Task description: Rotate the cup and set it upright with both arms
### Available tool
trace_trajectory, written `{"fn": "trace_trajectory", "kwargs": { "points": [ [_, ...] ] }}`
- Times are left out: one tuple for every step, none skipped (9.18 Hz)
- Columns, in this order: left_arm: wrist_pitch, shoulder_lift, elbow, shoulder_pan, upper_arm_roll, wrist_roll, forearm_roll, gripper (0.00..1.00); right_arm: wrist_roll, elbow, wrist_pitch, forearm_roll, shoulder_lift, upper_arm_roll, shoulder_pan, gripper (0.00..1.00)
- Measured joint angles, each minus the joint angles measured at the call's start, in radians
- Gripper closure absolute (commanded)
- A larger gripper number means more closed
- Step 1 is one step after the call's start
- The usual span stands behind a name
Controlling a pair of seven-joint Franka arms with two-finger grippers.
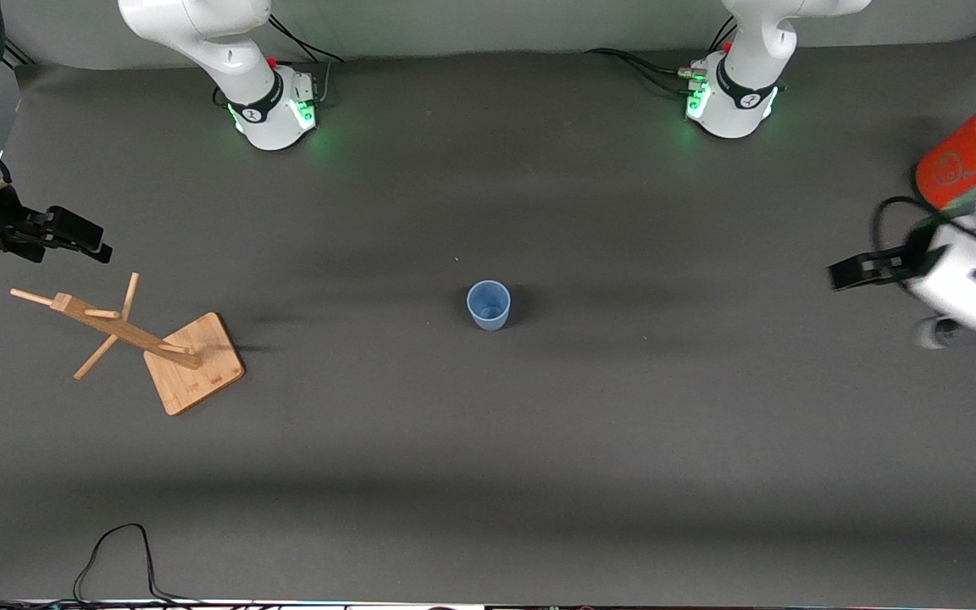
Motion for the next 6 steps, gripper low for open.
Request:
{"fn": "trace_trajectory", "kwargs": {
  "points": [
    [0.049,-0.048,-0.075,0.018,0.0,0.021,-0.008,0.0,0.0,0.005,0.0,0.0,0.001,0.0,0.0,0.0],
    [0.093,-0.103,-0.16,0.038,0.0,0.055,-0.028,0.0,0.0,0.015,0.0,0.0,0.001,0.0,0.0,0.0],
    [0.127,-0.164,-0.245,0.06,0.0,0.09,-0.044,0.0,0.0,0.025,-0.001,0.0,0.002,-0.001,0.0,0.0],
    [0.174,-0.232,-0.33,0.068,0.0,0.106,-0.048,0.0,0.0,0.026,-0.001,0.0,0.004,-0.001,0.0,0.0],
    [0.214,-0.294,-0.403,0.068,-0.001,0.107,-0.05,0.0,0.0,0.026,-0.001,0.0,0.007,-0.001,0.0,0.0],
    [0.23,-0.336,-0.442,0.068,-0.003,0.107,-0.05,0.0,0.0,0.026,-0.001,0.0,0.009,-0.001,0.0,0.0]
  ]
}}
